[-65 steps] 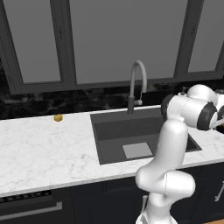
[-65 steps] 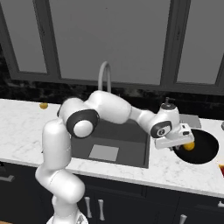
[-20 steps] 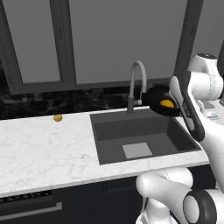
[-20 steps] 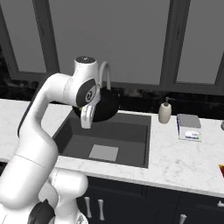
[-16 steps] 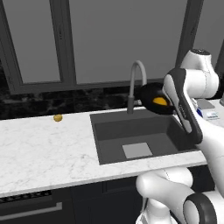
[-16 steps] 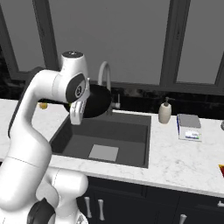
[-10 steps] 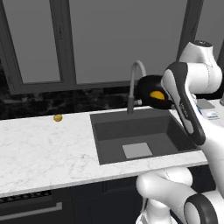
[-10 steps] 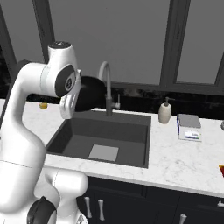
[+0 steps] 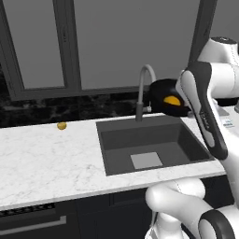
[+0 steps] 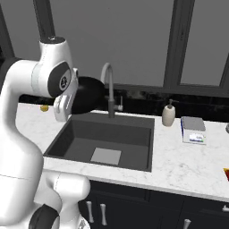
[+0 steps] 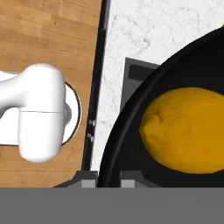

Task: Pick the lemon from the sink and place it in the bowl. Then pick the bowl and place it in the microwave. Then close the microwave door and press the start button.

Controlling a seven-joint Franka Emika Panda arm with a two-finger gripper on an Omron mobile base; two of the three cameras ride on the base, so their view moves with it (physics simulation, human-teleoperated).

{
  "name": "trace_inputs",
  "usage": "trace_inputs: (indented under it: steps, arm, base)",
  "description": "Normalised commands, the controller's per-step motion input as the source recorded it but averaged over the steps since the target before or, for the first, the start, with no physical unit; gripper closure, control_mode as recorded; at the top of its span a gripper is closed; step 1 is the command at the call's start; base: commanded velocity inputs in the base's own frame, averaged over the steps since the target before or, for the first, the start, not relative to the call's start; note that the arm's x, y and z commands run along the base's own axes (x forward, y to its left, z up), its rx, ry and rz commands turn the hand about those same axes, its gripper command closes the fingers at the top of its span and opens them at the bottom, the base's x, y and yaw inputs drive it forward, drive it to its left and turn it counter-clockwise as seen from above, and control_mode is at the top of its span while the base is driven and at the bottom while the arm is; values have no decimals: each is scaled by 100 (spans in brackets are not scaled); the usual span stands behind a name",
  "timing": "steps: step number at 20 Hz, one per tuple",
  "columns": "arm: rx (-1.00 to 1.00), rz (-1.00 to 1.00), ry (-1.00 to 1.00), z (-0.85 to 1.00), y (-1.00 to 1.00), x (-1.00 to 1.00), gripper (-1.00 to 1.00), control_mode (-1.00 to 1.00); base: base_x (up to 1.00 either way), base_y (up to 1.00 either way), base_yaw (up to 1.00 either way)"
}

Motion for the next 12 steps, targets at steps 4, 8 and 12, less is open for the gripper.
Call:
trace_inputs:
  steps: [4,8,12]
  arm:
    - [1,0,-8,4,6,-55,100,-100]
    - [0,1,-18,11,7,-65,100,-100]
    - [0,0,-1,12,3,-7,100,100]
  base:
    - [0,0,0]
    - [0,0,0]
    - [-2,4,0]
